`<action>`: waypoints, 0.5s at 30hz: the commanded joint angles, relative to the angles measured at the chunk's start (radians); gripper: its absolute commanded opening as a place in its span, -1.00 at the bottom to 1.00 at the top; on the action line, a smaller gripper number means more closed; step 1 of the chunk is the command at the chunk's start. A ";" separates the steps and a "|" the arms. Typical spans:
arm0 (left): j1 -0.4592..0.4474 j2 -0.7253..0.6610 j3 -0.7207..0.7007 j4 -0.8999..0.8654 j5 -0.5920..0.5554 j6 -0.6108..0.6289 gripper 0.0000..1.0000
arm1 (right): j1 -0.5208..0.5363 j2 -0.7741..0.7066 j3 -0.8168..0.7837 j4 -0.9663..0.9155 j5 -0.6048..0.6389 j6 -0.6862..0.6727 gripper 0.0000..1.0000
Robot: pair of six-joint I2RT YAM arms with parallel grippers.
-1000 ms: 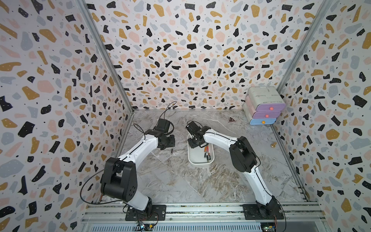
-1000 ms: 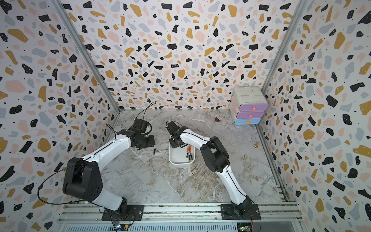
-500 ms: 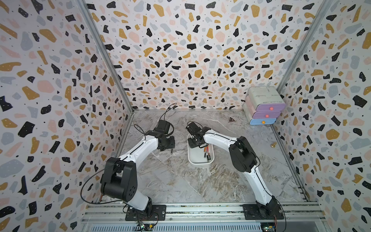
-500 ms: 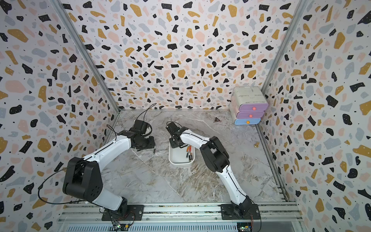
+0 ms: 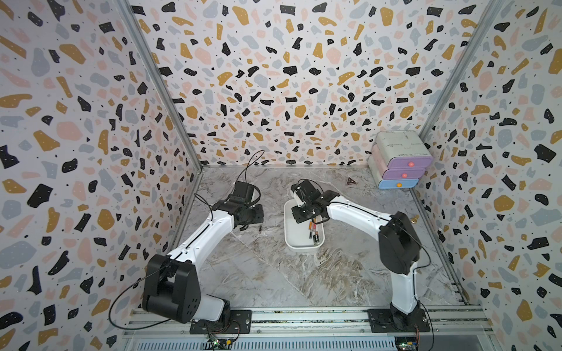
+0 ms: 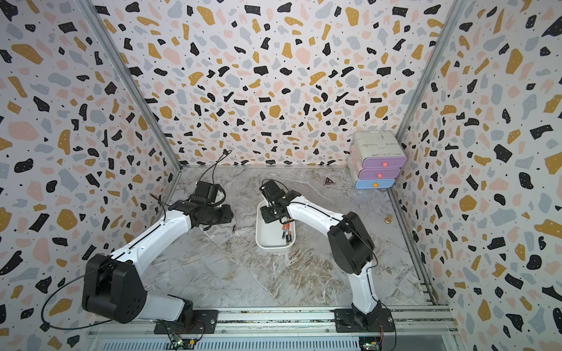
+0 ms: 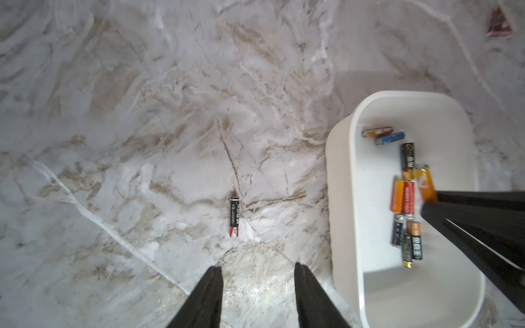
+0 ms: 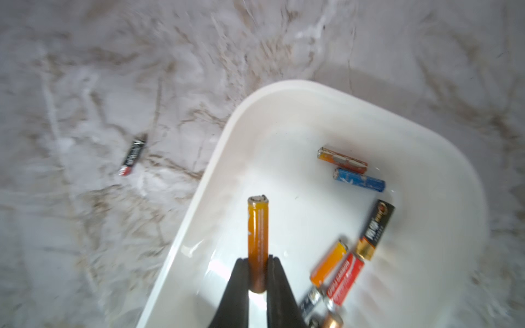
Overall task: Take the batteries out of the storage box
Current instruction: Pick up the battery from the storage box, then place the battery at the center of the board.
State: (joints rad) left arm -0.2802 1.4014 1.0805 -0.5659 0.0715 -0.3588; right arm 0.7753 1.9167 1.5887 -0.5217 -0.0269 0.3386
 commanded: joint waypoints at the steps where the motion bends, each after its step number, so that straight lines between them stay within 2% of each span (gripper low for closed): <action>1: -0.043 -0.041 0.040 0.015 -0.001 0.034 -0.13 | -0.034 -0.217 -0.116 0.011 -0.037 -0.004 -1.00; 4: -0.104 -0.009 0.138 -0.057 0.015 0.054 -0.16 | -0.096 -0.389 -0.286 -0.025 -0.022 0.016 -1.00; 9: -0.262 0.161 0.360 -0.236 0.057 0.069 -0.16 | -0.254 -0.608 -0.569 -0.123 -0.021 0.056 -1.00; 13: -0.340 0.325 0.469 -0.285 0.148 0.040 -0.16 | -0.325 -0.580 -0.695 -0.119 -0.054 0.011 -1.00; 15: -0.360 0.381 0.506 -0.303 0.137 0.022 -0.16 | -0.324 -0.523 -0.695 -0.110 -0.051 -0.012 -1.00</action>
State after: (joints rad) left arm -0.6247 1.7226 1.5524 -0.7734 0.1692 -0.3199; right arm 0.4488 1.3495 0.8932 -0.6121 -0.0593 0.3588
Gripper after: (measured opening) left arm 0.422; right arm 0.121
